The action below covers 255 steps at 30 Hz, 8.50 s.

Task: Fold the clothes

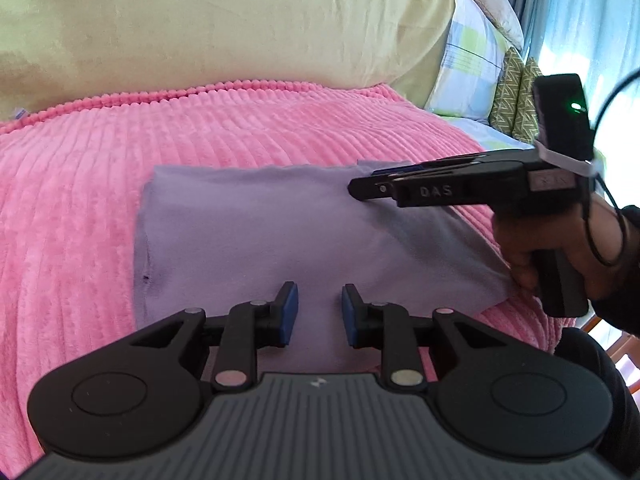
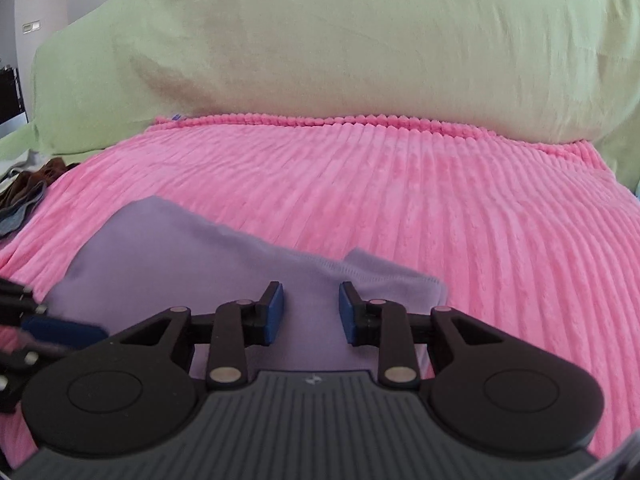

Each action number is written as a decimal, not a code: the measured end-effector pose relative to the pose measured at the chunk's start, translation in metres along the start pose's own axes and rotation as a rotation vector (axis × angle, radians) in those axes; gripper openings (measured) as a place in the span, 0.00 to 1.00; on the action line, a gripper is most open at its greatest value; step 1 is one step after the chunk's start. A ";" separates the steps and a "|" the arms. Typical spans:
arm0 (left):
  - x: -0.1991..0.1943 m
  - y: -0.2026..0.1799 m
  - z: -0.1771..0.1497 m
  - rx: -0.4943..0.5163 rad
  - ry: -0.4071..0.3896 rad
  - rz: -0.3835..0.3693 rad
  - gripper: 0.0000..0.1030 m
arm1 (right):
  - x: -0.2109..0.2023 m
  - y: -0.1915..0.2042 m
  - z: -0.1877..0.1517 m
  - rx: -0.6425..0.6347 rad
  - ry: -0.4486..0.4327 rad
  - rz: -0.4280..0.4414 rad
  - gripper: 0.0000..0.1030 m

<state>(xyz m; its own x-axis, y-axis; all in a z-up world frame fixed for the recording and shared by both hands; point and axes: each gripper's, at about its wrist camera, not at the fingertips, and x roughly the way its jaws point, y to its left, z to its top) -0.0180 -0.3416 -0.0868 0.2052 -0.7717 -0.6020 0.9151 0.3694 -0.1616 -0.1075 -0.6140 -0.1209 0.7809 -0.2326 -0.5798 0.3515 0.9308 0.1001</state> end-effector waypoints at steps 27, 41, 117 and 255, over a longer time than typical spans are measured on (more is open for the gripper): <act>-0.010 0.036 -0.011 -0.096 0.018 0.084 0.26 | -0.093 0.027 -0.062 0.142 0.041 -0.035 0.27; -0.022 0.026 -0.016 -0.060 -0.005 0.052 0.50 | -0.124 0.036 -0.068 0.142 0.069 -0.063 0.36; -0.027 -0.041 -0.070 1.220 0.074 0.208 0.06 | -0.089 0.119 -0.107 -1.106 0.145 -0.236 0.07; 0.072 -0.549 -0.077 0.873 0.148 -0.639 0.99 | -0.572 -0.061 -0.353 0.786 -0.070 -1.299 0.99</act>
<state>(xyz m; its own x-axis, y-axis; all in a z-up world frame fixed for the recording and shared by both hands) -0.5319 -0.5599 -0.1014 -0.3858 -0.5991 -0.7016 0.7810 -0.6170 0.0973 -0.7577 -0.4384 -0.0810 -0.2632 -0.7809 -0.5665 0.9533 -0.3006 -0.0285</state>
